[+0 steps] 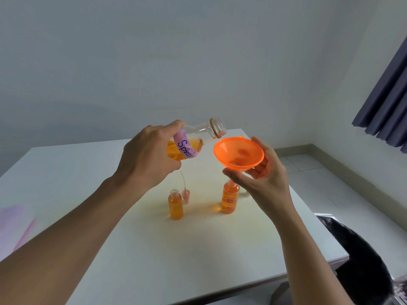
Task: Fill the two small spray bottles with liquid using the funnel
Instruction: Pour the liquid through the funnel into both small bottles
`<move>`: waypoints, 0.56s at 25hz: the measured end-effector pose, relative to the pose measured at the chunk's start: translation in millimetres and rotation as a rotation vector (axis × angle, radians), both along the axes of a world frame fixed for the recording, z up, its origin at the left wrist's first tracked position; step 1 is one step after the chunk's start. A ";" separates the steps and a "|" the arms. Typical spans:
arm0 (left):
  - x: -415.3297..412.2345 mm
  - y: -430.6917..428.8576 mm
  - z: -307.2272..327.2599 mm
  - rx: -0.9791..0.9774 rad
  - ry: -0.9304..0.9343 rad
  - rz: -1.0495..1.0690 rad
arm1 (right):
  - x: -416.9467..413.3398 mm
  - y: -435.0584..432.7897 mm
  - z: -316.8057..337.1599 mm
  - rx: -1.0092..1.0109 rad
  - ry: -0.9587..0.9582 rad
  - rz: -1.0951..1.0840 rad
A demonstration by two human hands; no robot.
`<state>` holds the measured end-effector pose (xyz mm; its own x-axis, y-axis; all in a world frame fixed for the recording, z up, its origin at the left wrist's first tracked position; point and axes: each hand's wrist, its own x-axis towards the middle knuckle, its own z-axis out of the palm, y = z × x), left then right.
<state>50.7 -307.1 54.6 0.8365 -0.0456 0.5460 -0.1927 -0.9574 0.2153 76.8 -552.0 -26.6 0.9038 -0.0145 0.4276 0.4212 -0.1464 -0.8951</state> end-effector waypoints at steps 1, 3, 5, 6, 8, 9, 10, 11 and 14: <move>-1.8 1.7 -0.9 -0.008 -0.003 0.002 | -0.1 0.4 0.4 0.002 0.001 0.000; -4.8 5.8 -2.9 -0.031 -0.001 0.006 | -0.5 2.3 0.8 -0.018 0.008 0.003; -7.1 10.3 -4.0 -0.061 0.019 0.020 | -0.2 3.7 1.3 -0.011 0.009 -0.010; -8.2 12.1 -4.6 -0.077 0.028 0.027 | 0.1 4.0 1.6 0.000 0.009 -0.017; -10.7 16.2 -6.1 -0.104 0.038 0.035 | -1.0 5.1 3.9 0.007 0.026 -0.014; -11.9 18.5 -7.1 -0.127 0.045 0.035 | -2.2 5.6 6.5 0.012 0.035 -0.013; -12.9 21.5 -8.5 -0.163 0.053 0.029 | -3.4 6.0 10.2 0.025 0.030 -0.018; -13.4 25.2 -10.3 -0.210 0.063 0.023 | -4.7 7.1 15.7 0.047 0.012 -0.027; -16.1 41.9 -16.5 -0.356 0.066 0.025 | -8.5 21.8 40.4 0.098 -0.042 -0.030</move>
<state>34.6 -265.3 38.2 0.8688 0.1586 0.4691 -0.1447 -0.8247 0.5468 68.4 -530.1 13.9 0.8838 -0.0846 0.4601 0.4551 -0.0720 -0.8875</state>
